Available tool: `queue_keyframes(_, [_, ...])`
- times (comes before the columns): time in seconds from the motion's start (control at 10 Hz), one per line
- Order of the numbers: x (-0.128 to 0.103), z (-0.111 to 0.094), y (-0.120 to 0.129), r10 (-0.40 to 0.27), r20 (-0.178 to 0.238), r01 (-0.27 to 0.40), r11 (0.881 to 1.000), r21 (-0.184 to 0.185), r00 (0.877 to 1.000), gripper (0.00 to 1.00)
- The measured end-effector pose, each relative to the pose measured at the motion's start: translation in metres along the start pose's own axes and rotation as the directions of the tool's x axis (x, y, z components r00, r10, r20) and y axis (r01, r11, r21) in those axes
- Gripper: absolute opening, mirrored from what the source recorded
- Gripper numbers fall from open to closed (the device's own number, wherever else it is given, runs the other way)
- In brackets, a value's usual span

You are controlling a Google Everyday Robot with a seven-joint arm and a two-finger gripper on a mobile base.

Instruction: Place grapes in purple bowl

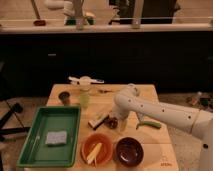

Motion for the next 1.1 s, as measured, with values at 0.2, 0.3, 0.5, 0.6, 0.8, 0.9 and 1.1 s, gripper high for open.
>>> queue_keyframes(0.2, [0.001, 0.003, 0.0, 0.002, -0.003, -0.002, 1.0, -0.016, 1.0, 0.8])
queue_keyframes(0.3, [0.0, 0.004, -0.001, 0.0, -0.004, 0.0, 1.0, -0.022, 1.0, 0.8])
queue_keyframes(0.5, [0.002, 0.006, 0.001, 0.008, -0.009, -0.008, 0.999, -0.031, 1.0, 0.8])
queue_keyframes(0.6, [0.004, 0.007, 0.003, 0.021, -0.018, -0.022, 0.999, -0.032, 1.0, 0.8])
queue_keyframes(0.8, [0.009, 0.008, 0.006, 0.066, -0.043, -0.068, 0.997, -0.034, 0.997, 0.8])
queue_keyframes(0.9, [0.008, 0.009, 0.005, 0.065, -0.046, -0.067, 0.997, -0.036, 0.997, 0.8])
queue_keyframes(1.1, [0.005, 0.013, 0.003, 0.055, -0.051, -0.057, 0.997, -0.047, 0.997, 0.8])
